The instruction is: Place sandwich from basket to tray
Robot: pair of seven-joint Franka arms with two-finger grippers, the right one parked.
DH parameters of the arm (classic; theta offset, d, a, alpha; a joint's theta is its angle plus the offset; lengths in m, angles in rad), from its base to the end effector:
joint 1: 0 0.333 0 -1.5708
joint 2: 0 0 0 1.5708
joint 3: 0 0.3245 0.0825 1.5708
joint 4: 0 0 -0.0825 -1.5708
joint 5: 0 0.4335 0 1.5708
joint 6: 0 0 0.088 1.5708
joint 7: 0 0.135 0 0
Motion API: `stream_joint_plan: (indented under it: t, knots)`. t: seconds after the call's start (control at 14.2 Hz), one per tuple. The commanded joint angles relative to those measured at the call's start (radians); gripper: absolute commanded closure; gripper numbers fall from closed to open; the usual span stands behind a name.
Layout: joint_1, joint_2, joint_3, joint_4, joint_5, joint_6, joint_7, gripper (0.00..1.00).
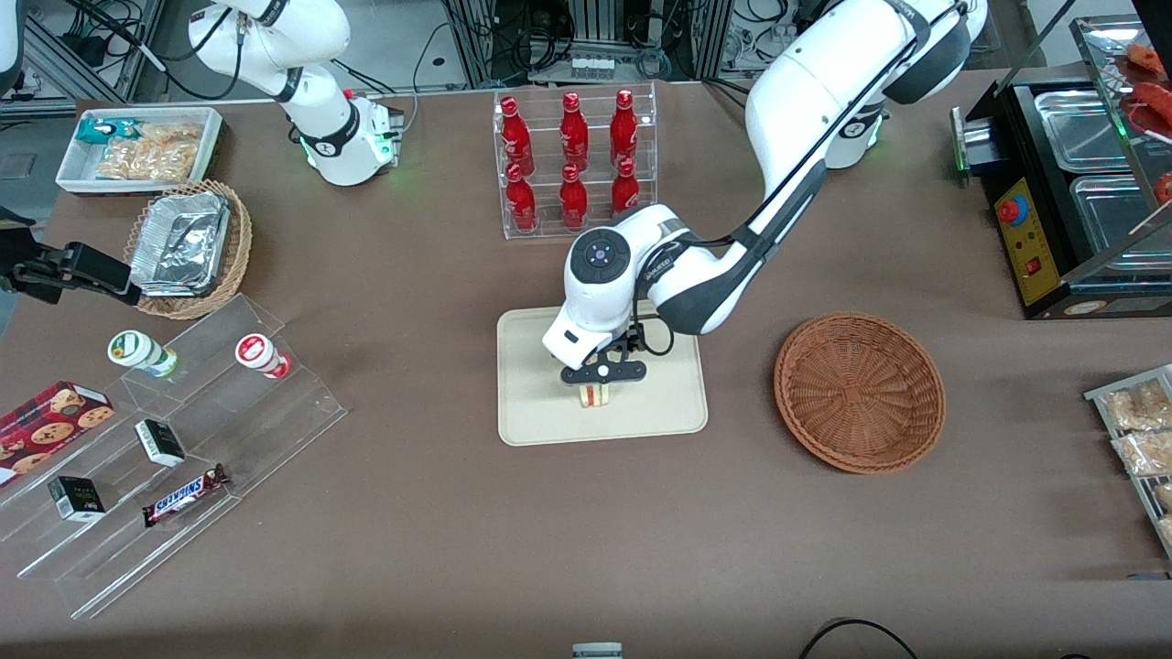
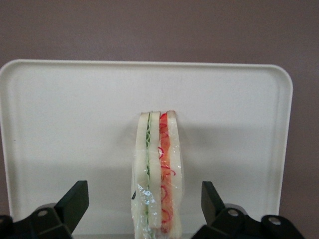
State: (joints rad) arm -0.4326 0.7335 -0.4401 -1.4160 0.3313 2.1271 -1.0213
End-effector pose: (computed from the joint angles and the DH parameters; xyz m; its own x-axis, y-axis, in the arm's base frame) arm 0.5586 -0.5420 0.2522 0.9958 0.0877 0.0262 0.0865 -0.9953 0.0439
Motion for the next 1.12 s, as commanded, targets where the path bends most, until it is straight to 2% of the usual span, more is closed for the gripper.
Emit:
stream_joint_plan:
  t: [0.0,0.21,0.49,0.77,1.05]
  knots:
    - [-0.014,-0.092,0.058,-0.003,0.003,-0.058,-0.028,0.00]
    - [0.011,-0.152,0.087,0.055,-0.047,-0.146,-0.075,0.00]
    - [0.093,-0.268,0.090,0.051,-0.041,-0.284,-0.050,0.00]
    - [0.265,-0.419,0.090,-0.010,-0.079,-0.392,0.219,0.00]
    - [0.444,-0.580,0.107,-0.132,-0.208,-0.458,0.568,0.00]
